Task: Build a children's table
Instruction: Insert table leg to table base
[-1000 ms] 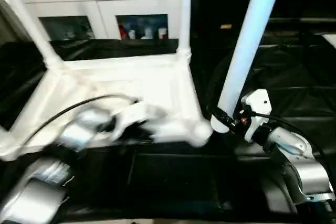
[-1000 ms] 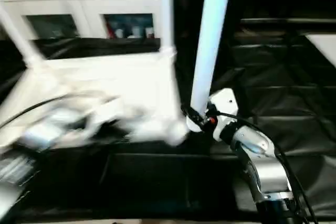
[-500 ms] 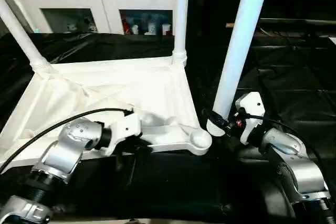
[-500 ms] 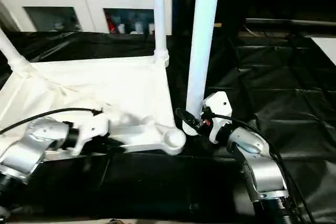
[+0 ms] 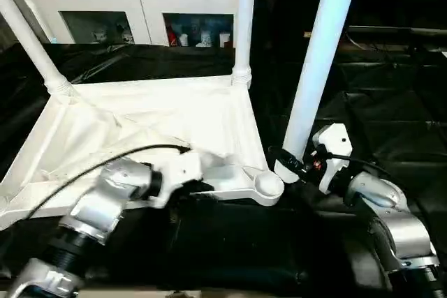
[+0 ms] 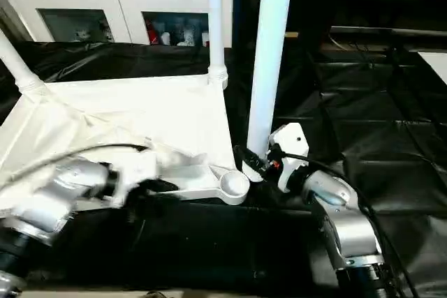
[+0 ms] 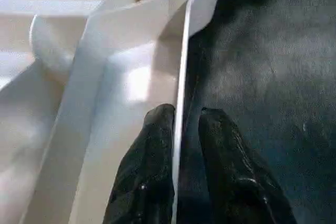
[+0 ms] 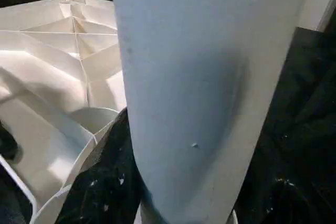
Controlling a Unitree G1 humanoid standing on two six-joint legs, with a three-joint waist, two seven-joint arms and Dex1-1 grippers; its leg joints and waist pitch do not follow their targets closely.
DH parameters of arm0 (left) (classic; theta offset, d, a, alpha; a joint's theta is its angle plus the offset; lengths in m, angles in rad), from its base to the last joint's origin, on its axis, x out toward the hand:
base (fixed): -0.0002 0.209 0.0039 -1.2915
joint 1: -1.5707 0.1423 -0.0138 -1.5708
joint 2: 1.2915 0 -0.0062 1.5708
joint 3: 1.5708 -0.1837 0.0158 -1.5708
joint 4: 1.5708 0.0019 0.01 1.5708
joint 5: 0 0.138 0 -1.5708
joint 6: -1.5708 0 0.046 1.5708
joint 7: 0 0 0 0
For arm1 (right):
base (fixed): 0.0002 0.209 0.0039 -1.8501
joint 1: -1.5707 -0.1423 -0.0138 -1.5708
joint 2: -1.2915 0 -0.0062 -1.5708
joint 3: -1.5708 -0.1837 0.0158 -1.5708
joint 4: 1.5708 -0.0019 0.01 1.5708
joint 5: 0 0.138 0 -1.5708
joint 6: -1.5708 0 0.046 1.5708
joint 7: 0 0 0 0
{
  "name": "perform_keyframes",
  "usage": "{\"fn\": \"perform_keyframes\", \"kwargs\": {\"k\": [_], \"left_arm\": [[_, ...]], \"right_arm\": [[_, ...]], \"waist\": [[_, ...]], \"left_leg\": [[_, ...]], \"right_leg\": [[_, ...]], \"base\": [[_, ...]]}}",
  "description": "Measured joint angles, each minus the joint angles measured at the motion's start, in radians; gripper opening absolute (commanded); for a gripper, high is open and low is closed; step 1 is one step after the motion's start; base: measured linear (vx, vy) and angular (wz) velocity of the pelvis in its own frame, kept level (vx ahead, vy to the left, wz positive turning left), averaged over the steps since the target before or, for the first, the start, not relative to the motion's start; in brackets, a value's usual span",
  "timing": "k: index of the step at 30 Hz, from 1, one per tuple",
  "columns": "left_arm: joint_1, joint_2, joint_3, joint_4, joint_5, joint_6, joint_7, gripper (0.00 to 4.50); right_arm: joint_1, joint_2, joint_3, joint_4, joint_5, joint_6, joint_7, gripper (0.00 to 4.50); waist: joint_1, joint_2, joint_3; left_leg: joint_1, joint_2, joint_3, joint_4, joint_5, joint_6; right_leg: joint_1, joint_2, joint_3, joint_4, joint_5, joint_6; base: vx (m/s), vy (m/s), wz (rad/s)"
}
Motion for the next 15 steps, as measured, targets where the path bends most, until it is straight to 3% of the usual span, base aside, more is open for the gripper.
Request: {"fn": "perform_keyframes", "kwargs": {"k": [5,7,15], "left_arm": [[-0.032,-0.015,-0.010,0.017,0.009,-0.006,0.022,1.03],[-0.035,-0.013,-0.011,0.018,0.011,-0.007,0.024,0.66],[-0.035,0.009,-0.020,0.021,0.007,-0.015,-0.006,0.07]], "right_arm": [[0.000,0.000,0.000,0.000,0.000,0.002,0.000,1.86],[0.000,0.000,0.000,0.000,0.000,0.002,0.000,1.86],[0.000,0.001,0.000,0.000,0.000,0.002,0.000,1.86]], "waist": [[0.002,0.000,0.000],[0.002,0.000,0.000],[0.003,0.000,0.000]], "left_leg": [[0.000,0.001,0.000,0.001,0.000,0.000],[0.000,0.001,0.000,0.001,0.000,0.000],[0.000,0.001,0.000,0.002,0.000,0.000]], "right_leg": [[0.000,0.000,0.000,0.001,0.001,0.000],[0.000,0.000,0.000,0.001,0.001,0.000],[0.000,0.000,-0.001,0.001,0.001,-0.001]], "base": [[0.000,0.000,0.00],[0.000,0.000,0.00],[0.000,0.000,0.00]]}}
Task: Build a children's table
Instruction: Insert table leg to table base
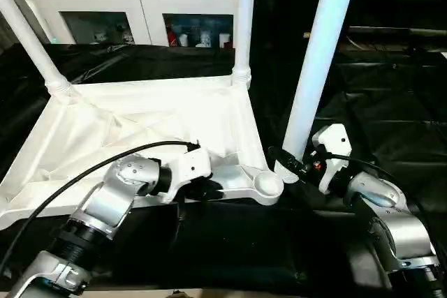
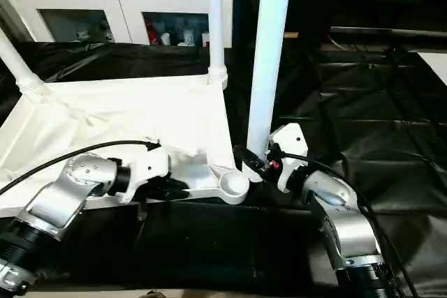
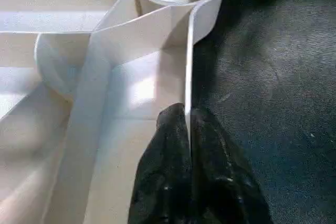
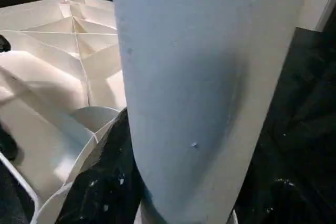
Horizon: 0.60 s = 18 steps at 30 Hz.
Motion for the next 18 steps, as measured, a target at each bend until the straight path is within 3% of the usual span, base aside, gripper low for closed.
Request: {"fn": "perform_keyframes", "kwargs": {"k": [16,18], "left_arm": [[-0.008,0.014,-0.018,0.016,0.008,-0.046,0.002,0.07],[-0.011,0.011,-0.018,0.018,0.008,-0.039,0.003,0.58]], "right_arm": [[-0.006,0.008,0.000,0.000,0.000,0.000,-0.001,1.86],[-0.007,0.008,0.000,0.000,0.000,0.000,-0.002,1.86]], "waist": [[-0.004,0.001,-0.001],[-0.004,0.001,-0.001]], "left_leg": [[0.000,0.000,0.000,0.000,0.000,0.000],[0.000,0.000,0.000,0.001,0.000,0.000]], "right_leg": [[0.000,0.000,0.000,0.000,0.000,0.000],[0.000,0.000,0.000,0.001,0.000,0.000]], "base": [[0.000,0.000,0.00],[0.000,0.000,0.00]]}}
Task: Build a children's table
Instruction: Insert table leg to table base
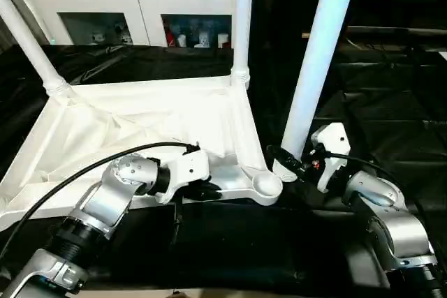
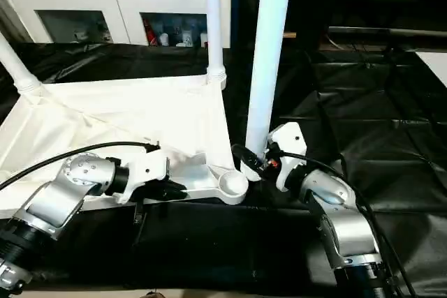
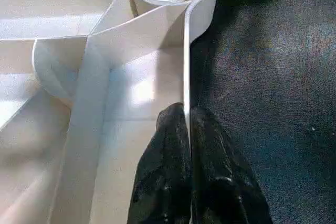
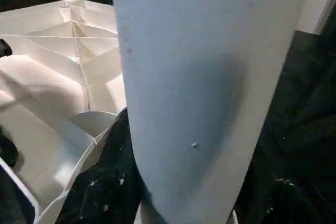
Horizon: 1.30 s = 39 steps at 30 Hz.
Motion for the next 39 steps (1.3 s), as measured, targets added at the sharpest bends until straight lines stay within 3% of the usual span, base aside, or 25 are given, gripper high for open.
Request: {"fn": "perform_keyframes", "kwargs": {"k": [12,14,18,23,28,34,39], "left_arm": [[-0.004,-0.007,-0.006,0.050,0.021,-0.007,0.025,0.61],[-0.009,-0.008,-0.006,0.060,0.018,-0.008,0.023,0.32],[-0.017,-0.013,-0.005,0.079,0.009,-0.009,0.011,0.19],[-0.019,-0.017,0.001,0.100,-0.003,-0.013,-0.002,0.09],[-0.034,-0.040,0.000,0.134,0.004,-0.034,0.004,0.00],[-0.048,-0.062,0.000,0.160,0.014,-0.044,0.014,0.00],[-0.059,-0.077,0.001,0.179,0.018,-0.053,0.037,0.00]], "right_arm": [[-0.001,0.001,-0.001,0.000,0.000,0.000,-0.007,1.86],[-0.001,0.001,-0.001,0.000,0.000,0.000,-0.007,1.86],[-0.001,0.002,-0.007,0.000,0.005,0.013,-0.008,1.86],[-0.043,0.004,-0.044,-0.005,0.102,0.139,0.034,1.86],[-0.091,0.021,-0.011,-0.030,0.200,0.261,0.112,1.86],[-0.139,0.007,0.001,-0.029,0.228,0.353,0.146,1.86],[-0.153,-0.002,0.029,0.009,0.196,0.352,0.150,1.86]], "waist": [[0.000,0.001,0.000],[0.000,0.001,0.000],[0.000,0.001,0.000],[-0.004,0.007,-0.003],[0.003,0.011,-0.005],[0.015,0.013,-0.007],[0.019,0.012,-0.007]], "left_leg": [[0.000,0.001,0.000,0.001,0.001,-0.001],[0.001,0.001,0.000,0.002,0.001,-0.002],[0.001,0.001,0.000,0.002,0.000,-0.003],[0.001,0.001,0.000,0.003,0.001,-0.003],[0.001,0.001,0.000,0.003,0.002,-0.001],[0.001,0.001,0.001,0.004,0.002,-0.001],[0.001,0.001,0.001,0.004,0.002,-0.002]], "right_leg": [[0.000,0.000,0.000,0.003,0.001,-0.001],[0.000,0.000,0.000,0.003,0.001,-0.001],[0.000,0.000,0.000,0.004,0.002,-0.002],[0.000,0.000,0.000,0.004,0.002,-0.002],[0.000,0.000,-0.001,0.004,0.002,-0.002],[0.001,-0.001,0.000,0.005,0.002,-0.002],[0.000,-0.001,0.000,0.006,0.002,-0.002]], "base": [[0.000,0.000,0.00],[0.000,0.000,0.00],[0.000,0.000,0.00],[0.000,0.000,0.00],[0.000,0.000,0.00],[0.000,0.000,0.00],[0.000,0.000,0.00]]}}
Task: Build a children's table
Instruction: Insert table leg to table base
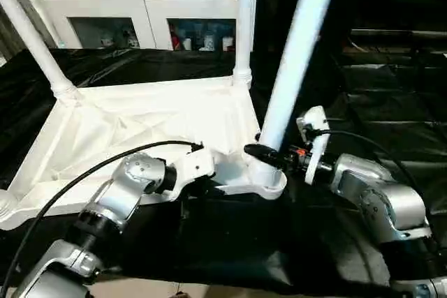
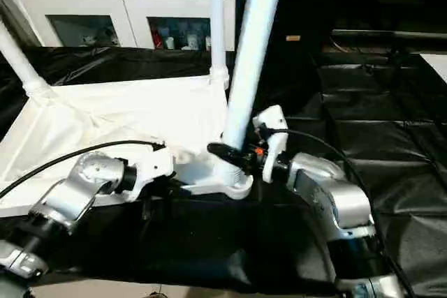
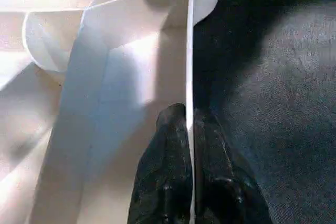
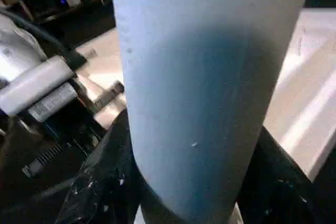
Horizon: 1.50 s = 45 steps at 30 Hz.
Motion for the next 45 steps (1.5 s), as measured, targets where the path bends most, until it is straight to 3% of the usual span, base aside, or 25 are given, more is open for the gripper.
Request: {"fn": "perform_keyframes", "kwargs": {"k": [15,24,28,38,45], "left_arm": [[0.015,-0.024,0.040,0.021,-0.022,-0.041,0.018,0.00],[0.024,-0.027,0.050,0.021,-0.023,-0.055,0.022,0.00],[0.023,-0.024,0.053,0.025,-0.023,-0.055,0.035,0.00],[0.023,-0.024,0.053,0.028,-0.023,-0.058,0.037,0.00],[0.016,-0.031,0.051,0.045,-0.023,-0.065,0.038,0.00]], "right_arm": [[-0.030,-0.076,0.008,-0.002,-0.013,0.048,0.022,1.86],[-0.070,-0.060,0.028,0.069,-0.071,0.001,-0.002,1.86],[-0.103,-0.032,0.023,0.127,-0.072,-0.015,-0.019,1.86],[-0.082,-0.027,-0.030,0.160,-0.013,-0.005,0.054,1.86],[-0.035,0.003,-0.091,0.206,0.026,-0.082,0.069,1.86]], "waist": [[0.002,0.000,0.000],[0.001,-0.001,0.000],[-0.007,-0.001,0.001],[-0.005,-0.002,0.000],[0.000,0.001,-0.003]], "left_leg": [[-0.001,0.000,0.000,0.000,0.001,0.001],[-0.001,0.000,0.000,0.000,0.001,0.001],[-0.001,0.000,0.001,0.000,0.000,0.001],[0.000,0.001,0.001,0.000,0.001,0.001],[0.000,0.001,0.001,0.000,0.000,0.001]], "right_leg": [[-0.001,0.000,0.000,-0.001,0.000,0.001],[-0.001,0.000,0.000,-0.001,0.000,0.001],[-0.001,0.000,0.000,0.000,0.000,0.001],[-0.001,0.000,0.000,0.000,0.000,0.001],[0.000,0.000,0.000,-0.001,0.000,0.001]], "base": [[0.000,0.000,0.00],[0.000,0.000,0.00],[0.000,0.000,0.00],[0.000,0.000,0.00],[0.000,0.000,0.00]]}}
